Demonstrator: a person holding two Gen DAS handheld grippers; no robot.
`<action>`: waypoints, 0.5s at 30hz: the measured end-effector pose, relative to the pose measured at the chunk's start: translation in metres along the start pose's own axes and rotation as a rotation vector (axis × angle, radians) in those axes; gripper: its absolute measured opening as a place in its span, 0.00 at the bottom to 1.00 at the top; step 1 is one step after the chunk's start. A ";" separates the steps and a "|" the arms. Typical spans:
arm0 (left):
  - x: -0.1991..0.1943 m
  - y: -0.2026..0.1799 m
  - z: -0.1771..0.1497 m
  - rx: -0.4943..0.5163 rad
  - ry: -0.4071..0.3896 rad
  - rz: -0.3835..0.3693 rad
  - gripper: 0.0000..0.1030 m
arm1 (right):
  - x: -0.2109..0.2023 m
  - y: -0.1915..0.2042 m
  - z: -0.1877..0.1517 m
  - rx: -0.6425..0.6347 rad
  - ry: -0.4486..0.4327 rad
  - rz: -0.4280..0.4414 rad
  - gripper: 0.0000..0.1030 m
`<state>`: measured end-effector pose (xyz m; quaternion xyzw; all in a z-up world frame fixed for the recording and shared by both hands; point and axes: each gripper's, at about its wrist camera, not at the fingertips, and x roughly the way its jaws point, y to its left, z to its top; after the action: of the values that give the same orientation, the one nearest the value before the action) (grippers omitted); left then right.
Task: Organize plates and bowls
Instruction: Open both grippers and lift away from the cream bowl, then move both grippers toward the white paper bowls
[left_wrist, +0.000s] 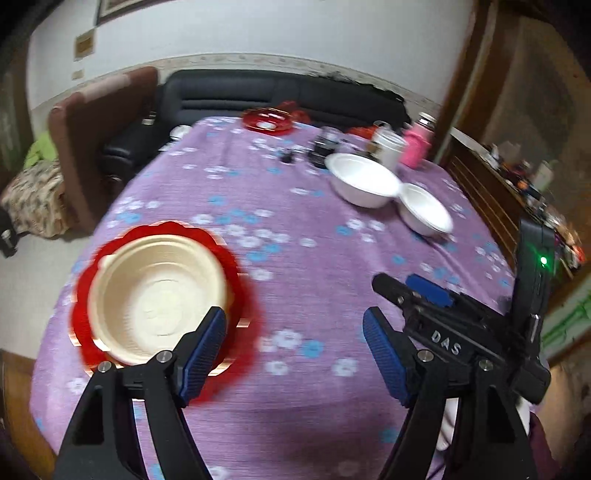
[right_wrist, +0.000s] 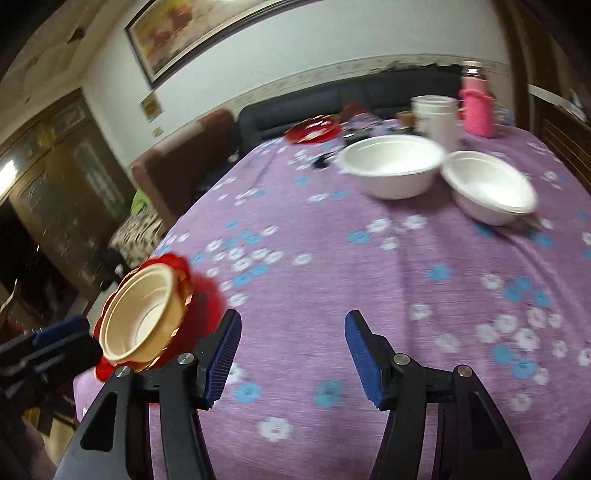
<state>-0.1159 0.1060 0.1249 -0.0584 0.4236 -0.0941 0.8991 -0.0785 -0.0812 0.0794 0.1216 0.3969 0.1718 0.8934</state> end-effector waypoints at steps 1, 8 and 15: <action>0.001 -0.005 0.001 0.004 0.009 -0.017 0.74 | -0.006 -0.009 0.001 0.014 -0.009 -0.009 0.61; 0.007 -0.029 0.018 -0.006 0.039 -0.071 0.74 | -0.029 -0.051 0.016 0.077 -0.055 -0.050 0.61; 0.016 -0.026 0.043 -0.039 0.038 -0.041 0.74 | -0.030 -0.076 0.046 0.139 -0.098 -0.045 0.61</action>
<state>-0.0764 0.0787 0.1450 -0.0827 0.4411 -0.1054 0.8874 -0.0473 -0.1662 0.1028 0.1824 0.3662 0.1174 0.9049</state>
